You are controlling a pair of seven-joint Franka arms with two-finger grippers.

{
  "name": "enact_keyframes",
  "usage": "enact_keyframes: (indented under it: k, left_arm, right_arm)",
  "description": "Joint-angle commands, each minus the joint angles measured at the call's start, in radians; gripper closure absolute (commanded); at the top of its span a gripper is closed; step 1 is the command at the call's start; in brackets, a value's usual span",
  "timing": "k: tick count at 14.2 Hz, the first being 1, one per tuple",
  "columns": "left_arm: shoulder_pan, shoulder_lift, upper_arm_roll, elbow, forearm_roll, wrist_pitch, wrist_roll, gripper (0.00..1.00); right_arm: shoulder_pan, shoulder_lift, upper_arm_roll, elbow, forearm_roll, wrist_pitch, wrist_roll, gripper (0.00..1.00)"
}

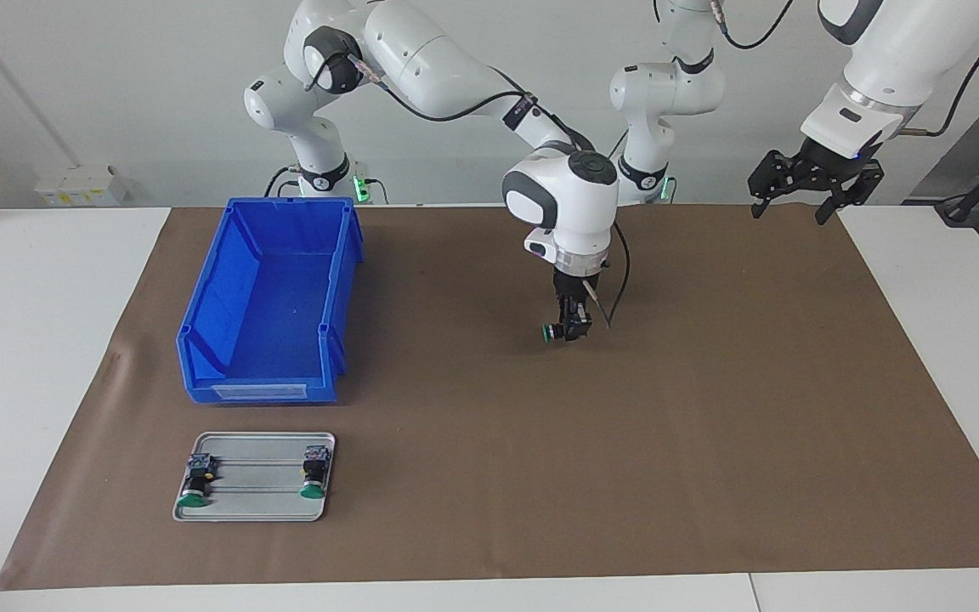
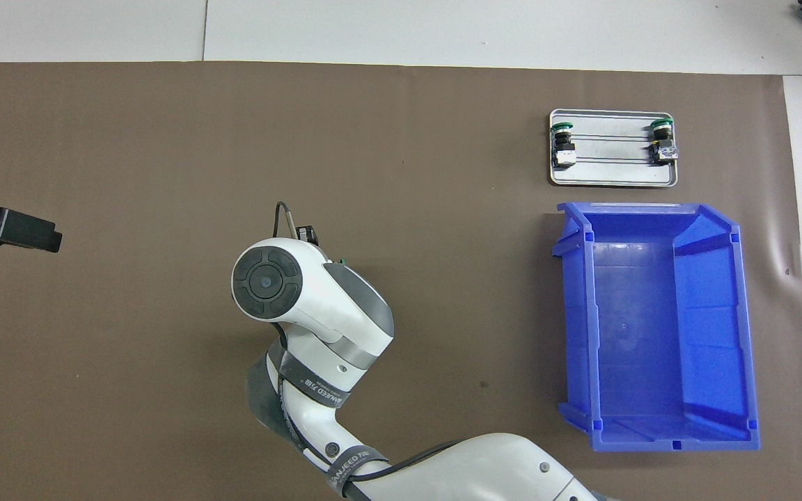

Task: Place and press button with both arms
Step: 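Carry the green button to the table center and release it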

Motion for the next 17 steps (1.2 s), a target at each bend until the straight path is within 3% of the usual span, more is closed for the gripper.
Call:
enact_keyframes:
  k: [1, 5, 6, 7, 8, 9, 12, 17]
  left_arm:
    - [-0.004, -0.028, -0.005, -0.036, 0.012, 0.013, 0.007, 0.00]
    - [-0.009, -0.028, -0.006, -0.036, 0.012, 0.013, 0.009, 0.00]
    - [-0.009, -0.025, -0.006, -0.026, 0.012, 0.024, 0.016, 0.00]
    - [-0.009, -0.023, -0.008, -0.026, 0.012, 0.033, 0.021, 0.00]
    - [-0.010, -0.022, -0.009, -0.026, 0.012, 0.045, 0.024, 0.00]
    - [-0.010, -0.023, -0.012, -0.032, 0.012, 0.068, 0.028, 0.00]
    - [-0.012, -0.025, -0.017, -0.039, 0.008, 0.076, 0.178, 0.00]
    - [-0.070, -0.067, -0.025, -0.152, 0.002, 0.175, 0.474, 0.00]
  right_arm:
    - [0.010, -0.006, -0.002, -0.057, -0.042, 0.046, 0.044, 1.00]
    - [0.008, -0.006, -0.002, -0.086, -0.050, 0.114, 0.066, 1.00]
    - [0.008, -0.006, -0.003, -0.112, -0.051, 0.147, 0.072, 0.91]
    - [0.008, -0.011, -0.003, -0.143, -0.051, 0.182, 0.072, 0.60]
    - [0.008, -0.012, -0.003, -0.151, -0.051, 0.189, 0.074, 0.36]
    - [0.010, -0.014, -0.005, -0.146, -0.053, 0.184, 0.074, 0.01]
    - [-0.003, -0.046, -0.003, -0.137, -0.125, 0.175, 0.054, 0.00]
    - [-0.146, -0.310, 0.003, -0.238, -0.105, 0.066, -0.309, 0.00]
